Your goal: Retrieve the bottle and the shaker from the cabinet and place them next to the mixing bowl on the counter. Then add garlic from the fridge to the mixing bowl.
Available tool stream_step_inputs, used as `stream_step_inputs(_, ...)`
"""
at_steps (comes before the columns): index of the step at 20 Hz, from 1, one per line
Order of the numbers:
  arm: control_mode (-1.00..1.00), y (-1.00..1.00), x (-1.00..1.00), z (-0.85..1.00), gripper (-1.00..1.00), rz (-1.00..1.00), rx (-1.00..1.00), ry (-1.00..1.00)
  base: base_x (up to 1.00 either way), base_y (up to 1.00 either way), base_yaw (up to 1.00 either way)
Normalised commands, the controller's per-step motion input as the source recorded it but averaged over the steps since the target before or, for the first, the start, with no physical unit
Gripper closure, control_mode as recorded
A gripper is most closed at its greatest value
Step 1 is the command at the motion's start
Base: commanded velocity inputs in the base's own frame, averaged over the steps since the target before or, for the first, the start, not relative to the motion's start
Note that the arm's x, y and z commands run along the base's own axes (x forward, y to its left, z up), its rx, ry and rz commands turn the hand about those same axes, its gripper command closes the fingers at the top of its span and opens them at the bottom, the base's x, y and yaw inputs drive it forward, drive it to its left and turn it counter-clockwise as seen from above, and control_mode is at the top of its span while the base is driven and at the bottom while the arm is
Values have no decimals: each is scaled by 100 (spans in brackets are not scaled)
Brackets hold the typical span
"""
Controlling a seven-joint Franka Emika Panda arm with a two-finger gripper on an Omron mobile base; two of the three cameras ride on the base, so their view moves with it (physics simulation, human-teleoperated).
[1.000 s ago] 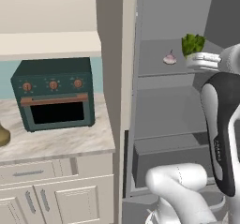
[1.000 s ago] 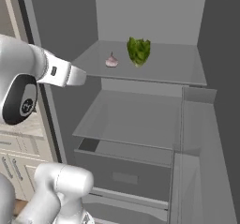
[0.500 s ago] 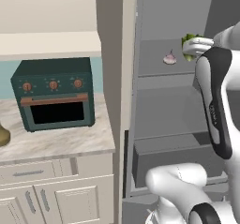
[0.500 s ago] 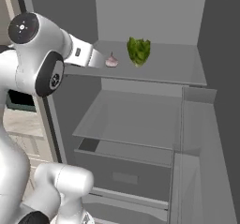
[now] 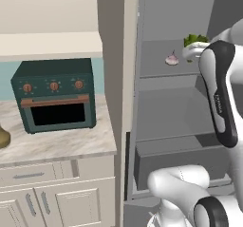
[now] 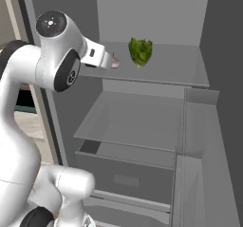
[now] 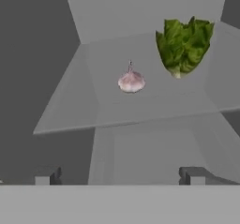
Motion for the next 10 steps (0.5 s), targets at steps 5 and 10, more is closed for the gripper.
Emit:
stream_step_inputs(5,-100,1,62,-28,-100,0,-1,0,0,0,0)
stream_step_inputs(10,-100,0,70,0,-100,0,0,0,0,0,0)
